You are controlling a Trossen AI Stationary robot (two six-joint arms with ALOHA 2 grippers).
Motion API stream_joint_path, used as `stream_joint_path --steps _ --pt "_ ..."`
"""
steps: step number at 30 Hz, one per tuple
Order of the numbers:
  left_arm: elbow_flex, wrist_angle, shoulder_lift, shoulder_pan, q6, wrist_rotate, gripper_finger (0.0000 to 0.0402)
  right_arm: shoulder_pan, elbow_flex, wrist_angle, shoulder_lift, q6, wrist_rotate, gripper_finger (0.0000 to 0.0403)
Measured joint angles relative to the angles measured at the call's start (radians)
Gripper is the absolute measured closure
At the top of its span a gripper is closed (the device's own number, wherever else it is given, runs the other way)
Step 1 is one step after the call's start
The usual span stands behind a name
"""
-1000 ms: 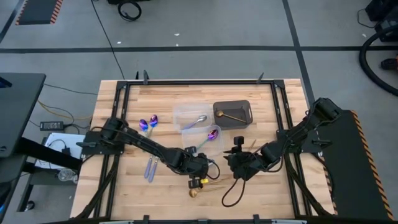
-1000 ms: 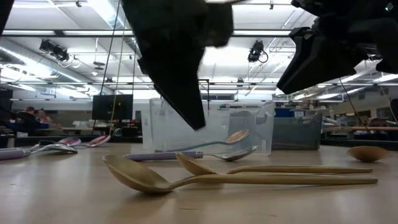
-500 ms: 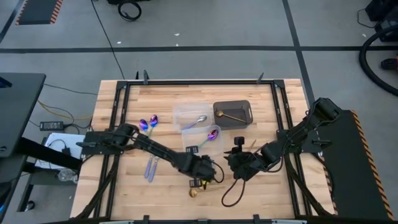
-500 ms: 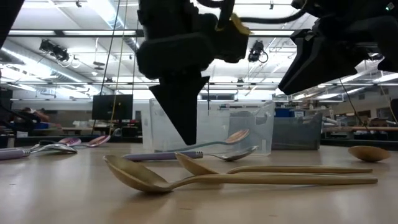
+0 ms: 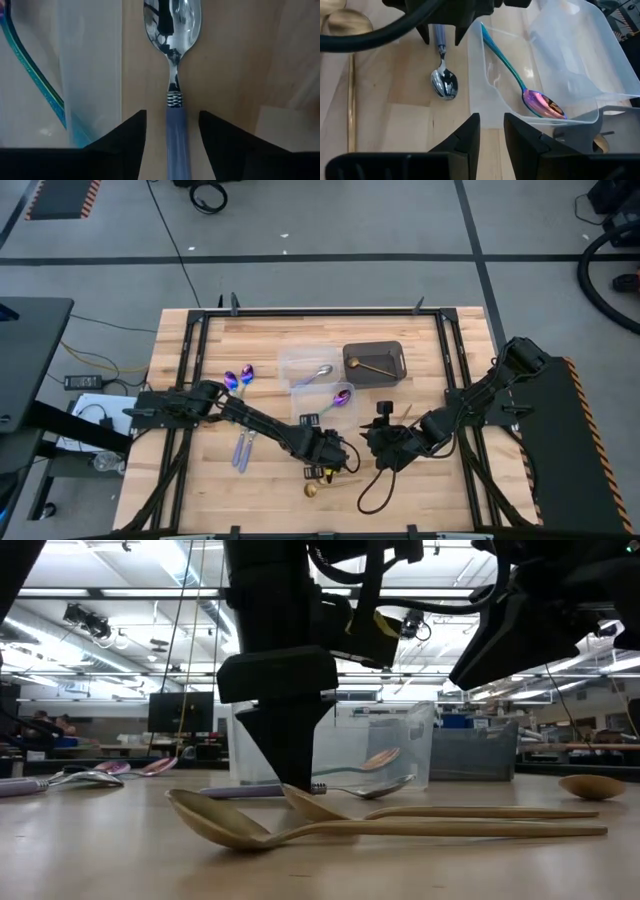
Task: Sort silverware by color (type)
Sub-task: Put the blue spoon into the top transparent bin
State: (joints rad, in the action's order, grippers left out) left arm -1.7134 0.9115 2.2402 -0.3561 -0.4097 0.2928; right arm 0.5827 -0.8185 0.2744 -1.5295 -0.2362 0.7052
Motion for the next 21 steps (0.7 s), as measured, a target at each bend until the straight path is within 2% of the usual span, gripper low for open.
stream_joint_path --steps 3,9,15,21 --pt "0.0 -0.002 0.0 0.006 0.002 -0.018 0.0227 0.0 0.0 -0.004 0.0 0.0 0.0 0.0307" --pt "0.033 -0.05 -0.006 0.023 0.003 -0.105 0.0289 0.004 0.0 -0.004 0.0 0.0 0.0 0.0308" --pt "0.034 -0.05 -0.005 0.025 0.033 -0.113 0.035 0.006 0.0 -0.004 0.0 0.002 0.001 0.0309" --pt "0.035 -0.032 -0.004 0.025 0.033 -0.099 0.035 0.006 0.0 -0.003 0.0 0.003 0.004 0.0309"
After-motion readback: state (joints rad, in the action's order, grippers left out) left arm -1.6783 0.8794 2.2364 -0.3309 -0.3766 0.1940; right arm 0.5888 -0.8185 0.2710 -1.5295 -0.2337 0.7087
